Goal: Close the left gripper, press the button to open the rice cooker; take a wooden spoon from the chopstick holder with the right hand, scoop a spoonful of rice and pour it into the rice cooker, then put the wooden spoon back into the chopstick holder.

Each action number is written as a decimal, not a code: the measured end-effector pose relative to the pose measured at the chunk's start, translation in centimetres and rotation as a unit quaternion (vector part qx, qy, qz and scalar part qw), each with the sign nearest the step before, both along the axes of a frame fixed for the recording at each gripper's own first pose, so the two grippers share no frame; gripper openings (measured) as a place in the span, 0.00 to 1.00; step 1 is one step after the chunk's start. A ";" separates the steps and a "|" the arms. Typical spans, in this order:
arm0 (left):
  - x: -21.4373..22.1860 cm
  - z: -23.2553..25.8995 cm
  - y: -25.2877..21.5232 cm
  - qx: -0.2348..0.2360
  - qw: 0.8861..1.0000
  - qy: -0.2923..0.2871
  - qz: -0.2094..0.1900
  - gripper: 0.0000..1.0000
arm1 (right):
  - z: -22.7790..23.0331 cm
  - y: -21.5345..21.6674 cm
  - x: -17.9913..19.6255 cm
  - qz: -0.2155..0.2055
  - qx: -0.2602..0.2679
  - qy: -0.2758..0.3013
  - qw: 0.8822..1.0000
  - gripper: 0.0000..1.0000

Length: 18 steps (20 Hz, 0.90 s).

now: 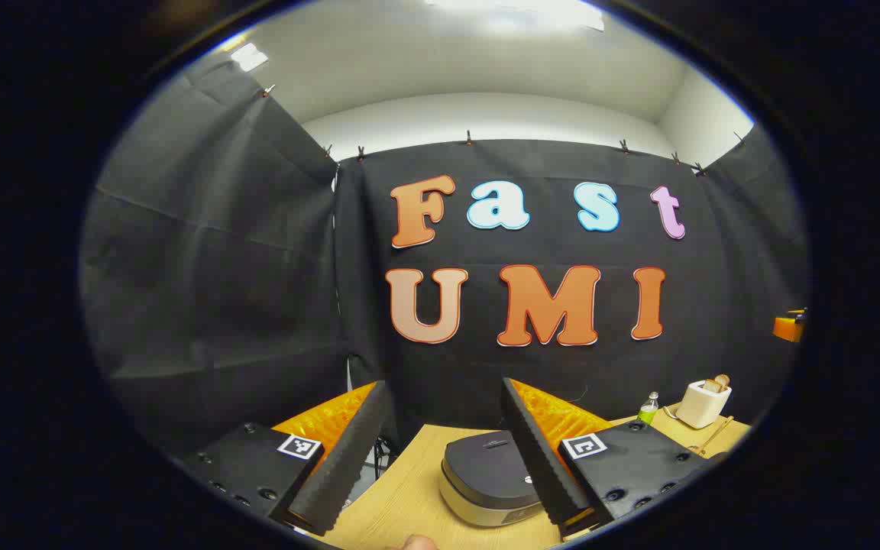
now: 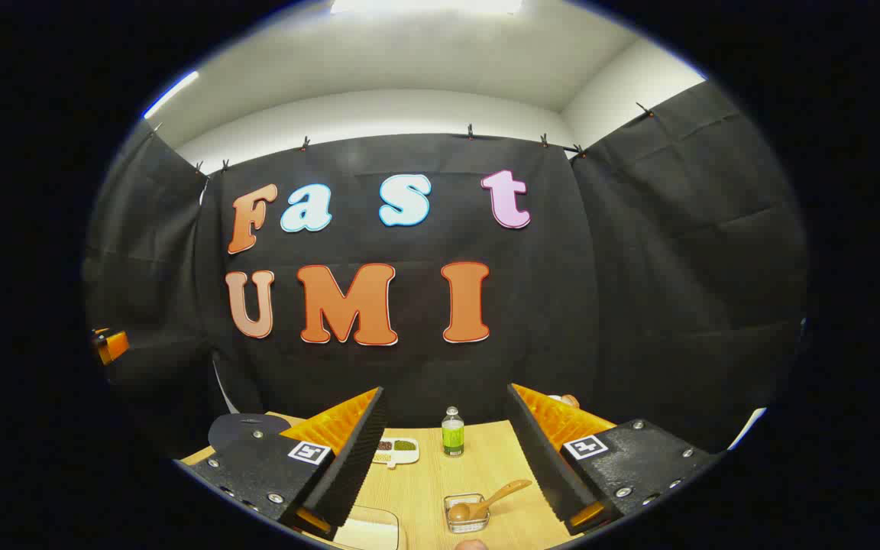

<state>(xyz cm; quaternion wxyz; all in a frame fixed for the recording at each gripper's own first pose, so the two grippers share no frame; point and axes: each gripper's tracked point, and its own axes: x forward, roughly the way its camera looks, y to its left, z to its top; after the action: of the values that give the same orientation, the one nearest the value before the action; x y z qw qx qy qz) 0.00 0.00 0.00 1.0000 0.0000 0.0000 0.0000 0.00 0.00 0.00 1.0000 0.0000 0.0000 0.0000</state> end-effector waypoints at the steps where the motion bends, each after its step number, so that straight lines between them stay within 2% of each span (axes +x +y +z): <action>1: 0.1 0.2 -0.5 0.004 1.000 -0.004 -0.001 0.99 | 0.2 -0.3 0.1 -0.002 0.000 0.000 1.000 1.00; 3: 0.8 0.2 -1.3 0.013 1.000 -0.004 -0.003 0.99 | 0.5 -0.7 0.5 -0.005 -0.001 0.001 1.000 1.00; 4: 0.7 0.2 -1.8 0.011 1.000 -0.001 -0.007 0.99 | 0.6 -0.7 0.5 -0.002 -0.002 0.004 1.000 0.95; 5: 0.6 0.1 -2.7 0.002 1.000 0.001 -0.017 0.99 | 0.7 -0.4 0.5 0.003 -0.001 0.007 1.000 1.00; 6: 0.7 0.1 -3.3 -0.004 1.000 0.004 -0.026 0.99 | 0.9 -0.2 0.5 0.010 -0.001 0.008 1.000 0.95; 9: 1.0 -0.4 -3.0 0.001 1.000 0.008 -0.029 0.97 | 0.7 -0.4 0.5 0.012 -0.009 0.011 1.000 0.95; 11: 0.8 -0.9 -3.5 -0.012 0.999 0.017 -0.028 1.00 | 0.2 -0.2 0.6 0.017 -0.008 0.018 1.000 0.95; 12: 0.7 -1.3 -3.8 -0.009 0.999 0.022 -0.033 1.00 | -0.1 0.0 0.7 0.022 -0.005 0.023 0.999 1.00; 13: 0.5 -1.4 -4.0 -0.004 0.999 0.024 -0.037 1.00 | -0.4 0.1 0.6 0.025 -0.005 0.026 0.999 0.95; 14: 0.6 -1.3 -4.1 0.001 0.999 0.022 -0.039 1.00 | -0.5 0.0 0.6 0.024 -0.007 0.028 0.999 0.95; 15: 0.5 -0.9 -4.0 0.003 0.999 0.018 -0.039 0.98 | -0.6 -0.1 0.6 0.023 -0.008 0.027 0.999 1.00; 16: 0.6 -0.7 -3.9 0.004 0.999 0.015 -0.037 1.00 | -0.6 -0.2 0.6 0.023 -0.008 0.026 0.999 0.95; 18: 0.6 -0.9 -4.0 0.008 0.999 0.017 -0.035 0.99 | -0.7 -0.2 0.6 0.028 0.000 0.028 0.999 0.95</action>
<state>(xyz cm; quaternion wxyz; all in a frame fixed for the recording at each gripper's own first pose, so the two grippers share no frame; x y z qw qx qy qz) 0.64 -3.97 -0.86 0.9992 0.0077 0.0168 -0.0346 0.58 -0.17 -0.66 0.9992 0.0000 0.0277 0.0276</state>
